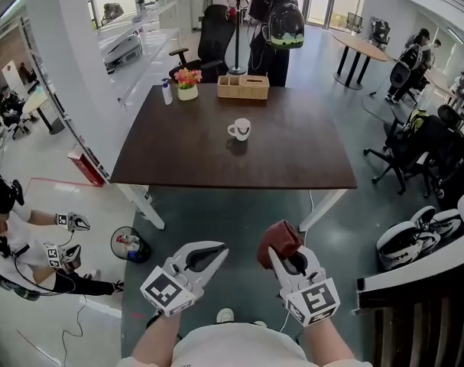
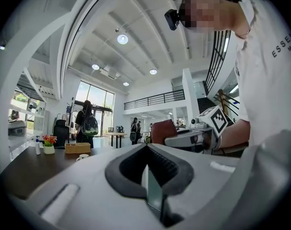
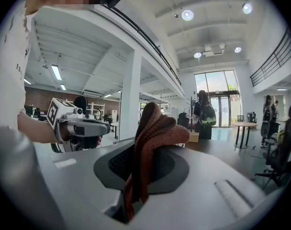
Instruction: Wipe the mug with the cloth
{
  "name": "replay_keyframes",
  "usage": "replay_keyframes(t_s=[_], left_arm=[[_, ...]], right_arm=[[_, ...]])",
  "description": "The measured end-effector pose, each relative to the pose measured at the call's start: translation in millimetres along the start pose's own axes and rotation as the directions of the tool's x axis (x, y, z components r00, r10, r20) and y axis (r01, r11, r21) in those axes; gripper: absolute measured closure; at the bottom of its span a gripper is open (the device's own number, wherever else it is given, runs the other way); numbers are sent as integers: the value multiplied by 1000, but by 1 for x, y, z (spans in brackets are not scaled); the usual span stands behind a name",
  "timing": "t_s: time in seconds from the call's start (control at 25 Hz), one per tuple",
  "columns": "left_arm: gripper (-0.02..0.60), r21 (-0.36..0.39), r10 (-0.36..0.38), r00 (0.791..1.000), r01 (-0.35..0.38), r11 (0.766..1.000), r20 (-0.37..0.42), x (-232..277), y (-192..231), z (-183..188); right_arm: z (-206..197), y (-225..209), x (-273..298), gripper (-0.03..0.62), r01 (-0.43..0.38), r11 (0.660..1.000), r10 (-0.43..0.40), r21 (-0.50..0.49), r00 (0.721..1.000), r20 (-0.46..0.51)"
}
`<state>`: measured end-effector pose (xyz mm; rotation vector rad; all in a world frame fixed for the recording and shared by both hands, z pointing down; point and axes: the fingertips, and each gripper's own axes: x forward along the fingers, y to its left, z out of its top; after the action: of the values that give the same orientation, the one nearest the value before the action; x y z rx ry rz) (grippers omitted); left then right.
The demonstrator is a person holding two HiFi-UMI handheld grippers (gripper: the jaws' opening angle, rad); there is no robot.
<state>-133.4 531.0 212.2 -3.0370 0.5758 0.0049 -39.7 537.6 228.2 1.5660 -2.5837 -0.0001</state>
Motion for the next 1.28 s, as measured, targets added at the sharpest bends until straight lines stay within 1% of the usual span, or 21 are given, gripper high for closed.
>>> replay_keyframes(t_s=[0.08, 0.32, 0.44, 0.56, 0.76, 0.92, 1.16, 1.28], left_arm=[[581, -13, 3, 1000, -3, 1000, -1, -5, 14, -2], [581, -23, -1, 999, 1, 1000, -33, -6, 51, -15], [581, -32, 3, 999, -5, 999, -41, 5, 71, -24], [581, -39, 23, 999, -25, 999, -46, 24, 97, -33], [581, -49, 69, 996, -72, 996, -55, 72, 162, -43], [581, -49, 119, 991, -123, 991, -63, 125, 223, -47], [581, -51, 176, 980, -181, 982, -96, 198, 300, -65], [581, -85, 217, 971, -225, 971, -101, 216, 331, -69]], right_arm=[[-1, 0, 13, 517, 9, 1000, -9, 3, 1000, -2], [-10, -9, 49, 516, 27, 999, -26, 28, 999, -36], [-13, -23, 71, 516, 14, 999, -13, 34, 999, -37], [-20, -46, 95, 516, 4, 999, -2, 47, 999, -42], [-28, -107, 155, 516, -23, 998, 26, 54, 999, -48], [-28, -170, 205, 516, -46, 997, 49, 59, 998, -48], [-43, -265, 266, 516, -74, 994, 79, 77, 995, -60], [-49, -299, 291, 516, -83, 991, 91, 104, 993, -80]])
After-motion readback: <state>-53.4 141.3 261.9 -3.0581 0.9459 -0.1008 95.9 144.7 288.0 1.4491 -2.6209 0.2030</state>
